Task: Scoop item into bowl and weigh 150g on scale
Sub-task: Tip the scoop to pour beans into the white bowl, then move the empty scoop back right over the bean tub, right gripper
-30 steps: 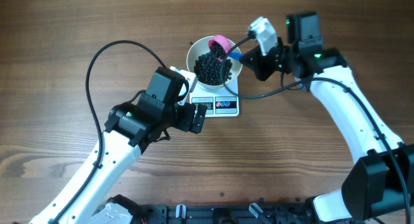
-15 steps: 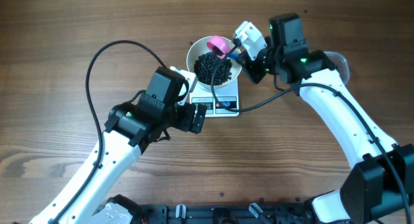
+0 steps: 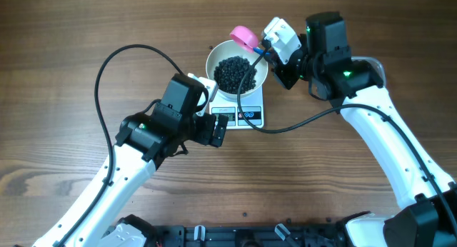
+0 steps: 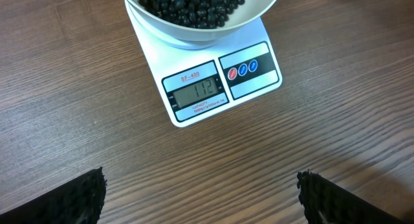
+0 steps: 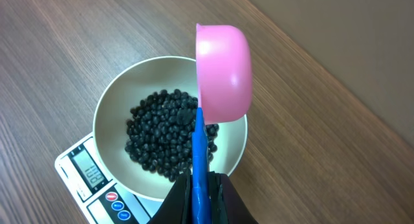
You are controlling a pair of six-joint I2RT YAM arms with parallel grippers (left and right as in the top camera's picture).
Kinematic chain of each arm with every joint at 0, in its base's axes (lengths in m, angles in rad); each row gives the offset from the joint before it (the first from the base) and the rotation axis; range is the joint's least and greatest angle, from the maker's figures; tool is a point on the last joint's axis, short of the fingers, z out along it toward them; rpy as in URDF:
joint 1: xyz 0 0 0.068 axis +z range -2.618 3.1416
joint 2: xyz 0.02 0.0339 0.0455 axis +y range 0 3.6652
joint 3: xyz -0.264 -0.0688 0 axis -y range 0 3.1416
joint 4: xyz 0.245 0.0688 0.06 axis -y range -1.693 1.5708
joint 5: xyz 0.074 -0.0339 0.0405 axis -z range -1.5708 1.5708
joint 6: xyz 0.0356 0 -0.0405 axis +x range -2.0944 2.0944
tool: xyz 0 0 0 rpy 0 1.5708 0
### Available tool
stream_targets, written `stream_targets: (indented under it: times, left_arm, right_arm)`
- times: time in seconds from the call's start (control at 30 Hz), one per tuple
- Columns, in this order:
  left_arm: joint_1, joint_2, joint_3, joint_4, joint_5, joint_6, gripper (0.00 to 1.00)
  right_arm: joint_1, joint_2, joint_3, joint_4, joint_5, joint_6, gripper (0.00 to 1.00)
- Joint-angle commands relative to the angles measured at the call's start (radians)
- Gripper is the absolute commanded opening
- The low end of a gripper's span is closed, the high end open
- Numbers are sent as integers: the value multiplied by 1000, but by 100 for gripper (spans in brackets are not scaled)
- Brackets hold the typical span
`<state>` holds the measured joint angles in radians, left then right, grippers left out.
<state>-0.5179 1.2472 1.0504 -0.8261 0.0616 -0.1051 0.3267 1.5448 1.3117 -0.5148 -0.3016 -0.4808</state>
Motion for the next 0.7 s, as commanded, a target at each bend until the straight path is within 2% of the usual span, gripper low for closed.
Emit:
stream_targets:
  times: [0.0, 0.3, 0.47, 0.67]
  left_arm:
    - [3, -7, 19, 0, 8, 23, 100]
    - [3, -7, 19, 0, 8, 23, 100]
    - [3, -7, 19, 0, 8, 23, 100]
    - [3, -7, 19, 0, 8, 23, 100]
  right_arm:
    - [7, -17, 3, 6, 21, -29, 4]
    - [63, -17, 3, 10, 24, -6, 4]
    - [62, -17, 3, 13, 23, 301, 4]
    - [44, -42, 3, 45, 23, 511, 4]
